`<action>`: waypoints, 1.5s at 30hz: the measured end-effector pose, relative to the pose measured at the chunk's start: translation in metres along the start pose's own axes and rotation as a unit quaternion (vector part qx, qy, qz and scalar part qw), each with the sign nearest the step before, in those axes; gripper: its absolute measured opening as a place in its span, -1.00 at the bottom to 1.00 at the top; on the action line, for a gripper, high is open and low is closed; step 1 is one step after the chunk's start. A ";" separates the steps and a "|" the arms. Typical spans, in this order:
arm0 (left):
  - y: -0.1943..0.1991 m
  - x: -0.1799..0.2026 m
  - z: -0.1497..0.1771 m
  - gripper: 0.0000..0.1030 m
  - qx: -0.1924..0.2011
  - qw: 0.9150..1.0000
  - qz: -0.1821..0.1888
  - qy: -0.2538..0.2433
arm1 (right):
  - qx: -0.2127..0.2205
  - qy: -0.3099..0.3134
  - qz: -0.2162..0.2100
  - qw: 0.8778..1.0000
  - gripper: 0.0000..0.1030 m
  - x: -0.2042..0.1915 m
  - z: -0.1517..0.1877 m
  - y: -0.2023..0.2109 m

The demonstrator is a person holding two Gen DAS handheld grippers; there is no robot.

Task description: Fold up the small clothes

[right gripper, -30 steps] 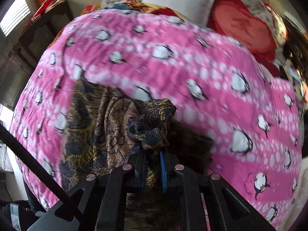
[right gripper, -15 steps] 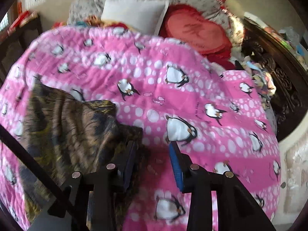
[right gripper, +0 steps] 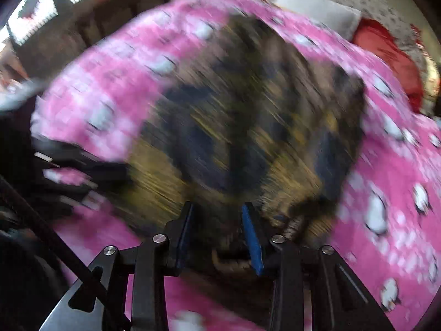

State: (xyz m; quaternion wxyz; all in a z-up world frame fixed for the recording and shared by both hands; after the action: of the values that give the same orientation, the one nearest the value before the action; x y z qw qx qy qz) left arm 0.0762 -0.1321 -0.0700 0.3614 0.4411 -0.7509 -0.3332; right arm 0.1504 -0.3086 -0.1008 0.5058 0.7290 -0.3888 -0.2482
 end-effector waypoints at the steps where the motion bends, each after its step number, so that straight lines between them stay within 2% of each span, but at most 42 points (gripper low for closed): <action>1: 0.000 0.000 0.000 -0.74 0.000 1.000 0.001 0.000 | 0.009 -0.022 0.001 1.000 -0.60 0.014 0.009 0.003; 3: -0.001 -0.002 0.001 -0.74 0.001 1.000 0.007 -0.001 | 0.025 -0.066 -0.011 0.997 -0.81 0.032 0.023 0.013; 5: 0.000 -0.002 0.001 -0.74 0.002 1.000 0.008 0.001 | 0.035 -0.082 -0.021 0.996 -0.80 0.037 0.034 0.019; 9: 0.012 -0.009 -0.007 -0.74 0.003 1.000 0.020 0.004 | 0.016 -0.075 -0.002 0.997 -0.77 0.034 0.037 0.033; 11: 0.037 -0.010 -0.025 -0.74 0.034 0.999 0.028 0.000 | 0.044 -0.086 -0.005 0.995 -0.73 0.032 0.027 0.050; 13: 0.056 -0.018 -0.061 -0.62 0.075 0.997 0.006 -0.017 | 0.093 -0.099 -0.017 0.991 -0.69 0.037 0.006 0.076; 15: 0.058 -0.027 -0.097 -0.43 0.093 0.995 -0.016 -0.019 | 0.123 -0.112 -0.022 0.986 -0.54 0.039 -0.020 0.087; 16: 0.054 -0.032 -0.117 -0.43 0.094 0.995 -0.023 -0.017 | 0.131 -0.114 -0.013 0.985 -0.47 0.039 -0.034 0.087; 19: 0.027 -0.053 -0.175 -0.43 0.086 0.995 -0.051 0.003 | 0.140 -0.114 0.017 0.983 -0.45 0.040 -0.085 0.070; 20: 0.009 -0.061 -0.194 -0.43 0.069 0.996 -0.062 0.004 | 0.142 -0.110 0.029 0.983 -0.45 0.040 -0.098 0.065; 22: -0.022 -0.079 -0.210 -0.43 0.033 0.996 -0.077 0.034 | 0.125 -0.103 0.090 0.983 -0.45 0.048 -0.122 0.044; 25: -0.072 -0.102 -0.206 -0.39 -0.036 0.993 -0.073 0.088 | 0.067 -0.155 0.121 0.978 -0.45 0.081 -0.126 0.002; 26: -0.081 -0.106 -0.200 -0.35 -0.049 0.991 -0.074 0.099 | 0.053 -0.168 0.117 0.977 -0.45 0.090 -0.121 -0.013; 27: -0.090 -0.110 -0.194 -0.34 -0.044 0.991 -0.070 0.103 | 0.046 -0.175 0.107 0.978 -0.45 0.095 -0.116 -0.024; 28: -0.090 -0.108 -0.191 -0.33 -0.022 0.993 -0.079 0.086 | 0.048 -0.179 0.097 0.978 -0.45 0.099 -0.108 -0.035; 29: -0.092 -0.104 -0.188 -0.31 -0.014 0.993 -0.090 0.071 | 0.064 -0.179 0.093 0.977 -0.45 0.101 -0.104 -0.037; 31: -0.093 -0.101 -0.188 -0.31 -0.010 0.993 -0.104 0.049 | 0.093 -0.178 0.083 0.976 -0.44 0.102 -0.098 -0.038; 33: -0.088 -0.104 -0.190 -0.28 -0.016 0.994 -0.091 0.058 | 0.091 -0.182 0.072 0.976 -0.44 0.104 -0.097 -0.035; 36: -0.054 -0.109 -0.190 -0.29 0.002 0.993 -0.096 0.073 | 0.080 -0.188 0.054 0.977 -0.43 0.103 -0.093 -0.019; 38: -0.023 -0.101 -0.186 -0.23 0.032 0.994 -0.086 0.060 | 0.105 -0.193 0.043 0.975 -0.39 0.093 -0.084 0.015; 39: -0.003 -0.091 -0.177 -0.14 0.046 0.996 -0.069 0.045 | 0.123 -0.182 0.034 0.975 -0.20 0.081 -0.079 0.032; 40: 0.012 -0.079 -0.165 -0.08 0.053 0.997 -0.049 0.032 | 0.142 -0.166 0.030 0.975 0.14 0.067 -0.072 0.049; 42: 0.028 -0.055 -0.139 -0.01 0.057 0.998 -0.015 0.007 | 0.162 -0.132 0.036 0.977 0.50 0.039 -0.056 0.069; 44: 0.034 -0.030 -0.112 -0.01 0.057 0.998 0.003 -0.021 | 0.148 -0.111 0.028 0.982 0.49 0.019 -0.044 0.067; 45: 0.030 -0.018 -0.100 -0.01 0.053 0.998 0.000 -0.035 | 0.130 -0.101 0.017 0.986 0.48 0.008 -0.035 0.057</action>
State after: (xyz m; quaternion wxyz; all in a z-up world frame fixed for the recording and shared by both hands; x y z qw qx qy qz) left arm 0.1532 -0.1221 0.0019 0.3110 0.4479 -0.7794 -0.3084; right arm 0.1638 -0.3067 -0.0347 0.3689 0.7529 -0.4791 -0.2598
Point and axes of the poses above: each gripper's, at about its wrist camera, not at the fingertips, and y roughly against the way its jaws point, x to its right, z to its underside, the point moved 5 cm from there along -y, roughly the way its jaws point, and after that the axes turned 7 degrees about -x, right-handed, at the moved point
